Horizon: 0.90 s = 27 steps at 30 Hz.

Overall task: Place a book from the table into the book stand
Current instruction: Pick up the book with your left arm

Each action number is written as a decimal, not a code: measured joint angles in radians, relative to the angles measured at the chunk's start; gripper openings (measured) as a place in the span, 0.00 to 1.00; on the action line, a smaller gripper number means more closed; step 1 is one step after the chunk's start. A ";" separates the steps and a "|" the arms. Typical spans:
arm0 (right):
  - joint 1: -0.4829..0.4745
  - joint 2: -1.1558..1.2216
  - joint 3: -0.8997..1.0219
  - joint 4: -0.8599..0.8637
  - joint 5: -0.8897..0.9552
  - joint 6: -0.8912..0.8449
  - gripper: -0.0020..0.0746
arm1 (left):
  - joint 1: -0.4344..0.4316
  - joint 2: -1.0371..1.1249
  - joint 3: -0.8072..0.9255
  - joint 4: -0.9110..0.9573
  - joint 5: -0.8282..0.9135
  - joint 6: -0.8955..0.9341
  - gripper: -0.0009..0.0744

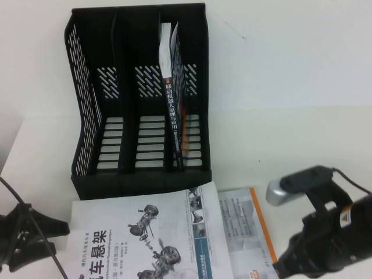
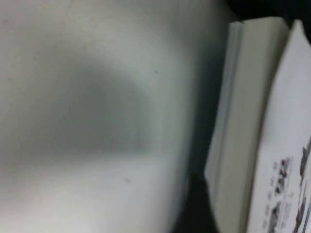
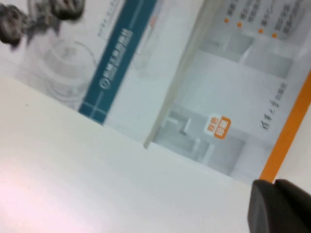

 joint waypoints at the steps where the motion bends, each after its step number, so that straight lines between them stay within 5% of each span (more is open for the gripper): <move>1: 0.000 0.000 0.014 0.000 -0.012 0.000 0.03 | 0.000 0.019 0.000 -0.012 0.000 0.011 0.65; 5: 0.000 0.000 0.049 0.008 -0.053 0.001 0.03 | 0.000 0.091 -0.002 -0.091 0.023 0.094 0.71; 20: 0.000 0.000 0.057 0.050 -0.123 -0.009 0.03 | -0.003 0.217 -0.002 -0.193 0.125 0.140 0.69; 27: 0.000 0.000 0.057 0.076 -0.135 -0.021 0.03 | -0.105 0.217 -0.009 -0.195 0.084 0.140 0.69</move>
